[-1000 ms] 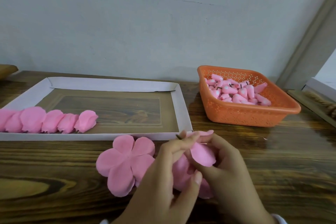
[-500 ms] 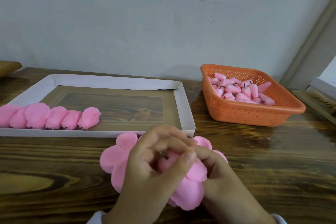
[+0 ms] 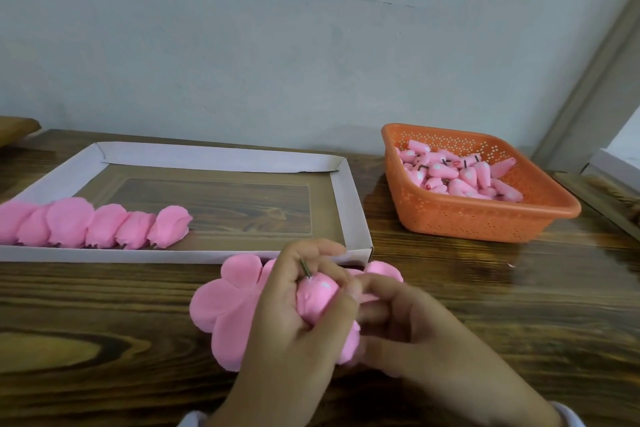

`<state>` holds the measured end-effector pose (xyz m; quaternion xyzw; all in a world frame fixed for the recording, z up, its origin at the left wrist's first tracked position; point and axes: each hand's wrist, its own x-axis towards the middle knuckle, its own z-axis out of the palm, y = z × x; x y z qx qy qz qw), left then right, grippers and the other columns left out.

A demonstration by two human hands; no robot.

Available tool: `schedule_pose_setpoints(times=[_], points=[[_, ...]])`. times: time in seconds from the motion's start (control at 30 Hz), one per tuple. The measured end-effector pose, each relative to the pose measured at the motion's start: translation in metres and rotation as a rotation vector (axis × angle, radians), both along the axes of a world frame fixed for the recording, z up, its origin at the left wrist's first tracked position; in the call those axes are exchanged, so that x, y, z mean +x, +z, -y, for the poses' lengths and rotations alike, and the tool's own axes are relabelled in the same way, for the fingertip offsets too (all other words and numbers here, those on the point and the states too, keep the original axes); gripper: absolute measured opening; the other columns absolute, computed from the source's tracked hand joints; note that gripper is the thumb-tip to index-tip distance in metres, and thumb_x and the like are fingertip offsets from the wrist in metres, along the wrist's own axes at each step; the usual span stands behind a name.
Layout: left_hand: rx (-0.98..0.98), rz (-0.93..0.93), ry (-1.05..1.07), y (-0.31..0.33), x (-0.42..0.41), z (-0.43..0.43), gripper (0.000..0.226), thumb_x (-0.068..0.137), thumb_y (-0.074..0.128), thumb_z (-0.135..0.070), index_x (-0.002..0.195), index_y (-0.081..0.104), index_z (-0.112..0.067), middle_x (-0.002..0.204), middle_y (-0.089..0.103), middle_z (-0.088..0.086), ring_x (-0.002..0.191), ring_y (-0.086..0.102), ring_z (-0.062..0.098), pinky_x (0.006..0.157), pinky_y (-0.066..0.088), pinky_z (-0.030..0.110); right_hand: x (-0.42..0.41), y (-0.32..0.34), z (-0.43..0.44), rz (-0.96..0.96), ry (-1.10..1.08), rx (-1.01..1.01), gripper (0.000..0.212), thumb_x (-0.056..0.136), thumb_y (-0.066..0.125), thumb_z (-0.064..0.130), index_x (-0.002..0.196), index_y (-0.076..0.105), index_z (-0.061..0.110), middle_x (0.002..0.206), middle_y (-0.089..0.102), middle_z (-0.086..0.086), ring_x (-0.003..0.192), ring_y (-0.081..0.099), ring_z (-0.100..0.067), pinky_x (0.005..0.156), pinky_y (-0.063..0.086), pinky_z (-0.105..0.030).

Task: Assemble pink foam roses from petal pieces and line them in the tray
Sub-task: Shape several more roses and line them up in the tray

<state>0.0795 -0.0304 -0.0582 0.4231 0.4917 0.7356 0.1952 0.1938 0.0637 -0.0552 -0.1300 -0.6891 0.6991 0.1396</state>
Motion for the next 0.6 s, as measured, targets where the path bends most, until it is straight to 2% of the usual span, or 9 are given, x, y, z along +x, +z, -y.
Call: schedule_pose_setpoints(times=[0.07,0.1,0.13,0.2,0.27,0.37,0.43,0.53,0.6], points=[[-0.032,-0.129,0.106,-0.002,-0.005,0.0,0.026,0.071,0.066,-0.037,0.096,0.058,-0.042,0.077,0.065,-0.008,0.071,0.065,0.005,0.066,0.05,0.015,0.002,0.004,-0.004,-0.064,-0.325,0.225,0.036,0.082,0.057,-0.017,0.095,0.067,0.015,0.091,0.074,-0.009,0.087,0.07,-0.02,0.077,0.051,-0.024],[-0.054,-0.227,0.146,-0.004,-0.008,-0.001,0.03,0.074,0.067,-0.035,0.1,0.054,-0.044,0.079,0.064,-0.009,0.07,0.064,0.006,0.066,0.05,0.015,0.003,0.006,-0.004,-0.129,-0.472,0.3,0.037,0.082,0.055,-0.019,0.087,0.068,0.015,0.088,0.074,-0.006,0.086,0.07,-0.016,0.075,0.051,-0.019],[-0.074,-0.322,0.172,-0.007,-0.01,-0.001,0.035,0.077,0.068,-0.029,0.103,0.051,-0.046,0.08,0.063,-0.01,0.07,0.063,0.006,0.066,0.049,0.013,0.004,0.008,-0.003,-0.195,-0.546,0.345,0.032,0.083,0.057,-0.013,0.084,0.069,0.016,0.09,0.073,-0.004,0.087,0.069,-0.014,0.075,0.051,-0.017],[-0.098,-0.476,0.18,-0.01,-0.011,-0.001,0.043,0.08,0.067,-0.024,0.112,0.047,-0.044,0.083,0.061,-0.012,0.073,0.062,0.005,0.066,0.047,0.011,0.003,0.01,0.001,-0.298,-0.536,0.425,0.016,0.081,0.065,0.011,0.084,0.072,0.025,0.098,0.072,0.002,0.096,0.067,-0.012,0.083,0.05,-0.02],[-0.123,-0.551,0.11,-0.013,-0.009,-0.002,0.047,0.082,0.063,-0.031,0.121,0.043,-0.047,0.089,0.062,-0.017,0.077,0.063,0.002,0.066,0.05,0.016,0.001,0.007,0.008,-0.292,-0.461,0.511,0.01,0.077,0.067,0.03,0.084,0.074,0.033,0.106,0.069,0.008,0.107,0.064,-0.013,0.092,0.047,-0.023],[-0.172,-0.582,0.016,-0.019,-0.006,-0.002,0.068,0.078,0.06,-0.031,0.127,0.026,-0.064,0.101,0.063,-0.022,0.087,0.064,-0.004,0.071,0.053,0.017,-0.005,0.002,0.016,-0.216,-0.383,0.531,0.014,0.073,0.067,0.035,0.085,0.075,0.031,0.11,0.066,0.014,0.114,0.06,-0.012,0.095,0.043,-0.019],[-0.206,-0.595,-0.008,-0.02,-0.003,-0.002,0.081,0.076,0.063,-0.026,0.13,0.018,-0.066,0.101,0.066,-0.02,0.09,0.064,-0.004,0.075,0.052,0.015,-0.007,0.003,0.019,-0.2,-0.362,0.504,0.013,0.071,0.067,0.036,0.081,0.076,0.032,0.109,0.066,0.019,0.117,0.058,-0.011,0.092,0.043,-0.019],[-0.231,-0.528,-0.049,-0.02,0.0,-0.004,0.083,0.073,0.061,-0.031,0.122,0.012,-0.076,0.104,0.055,-0.043,0.09,0.06,-0.014,0.073,0.045,0.004,-0.005,0.002,0.017,-0.224,-0.431,0.47,0.01,0.067,0.07,0.038,0.071,0.077,0.032,0.108,0.067,0.017,0.112,0.061,-0.01,0.085,0.047,-0.027],[-0.271,-0.514,-0.057,-0.019,0.001,-0.003,0.087,0.071,0.063,-0.032,0.122,0.009,-0.077,0.11,0.051,-0.045,0.101,0.053,-0.019,0.078,0.041,0.0,-0.004,0.003,0.016,-0.276,-0.501,0.467,0.011,0.063,0.075,0.042,0.069,0.077,0.033,0.107,0.068,0.013,0.108,0.063,-0.012,0.089,0.048,-0.028]])
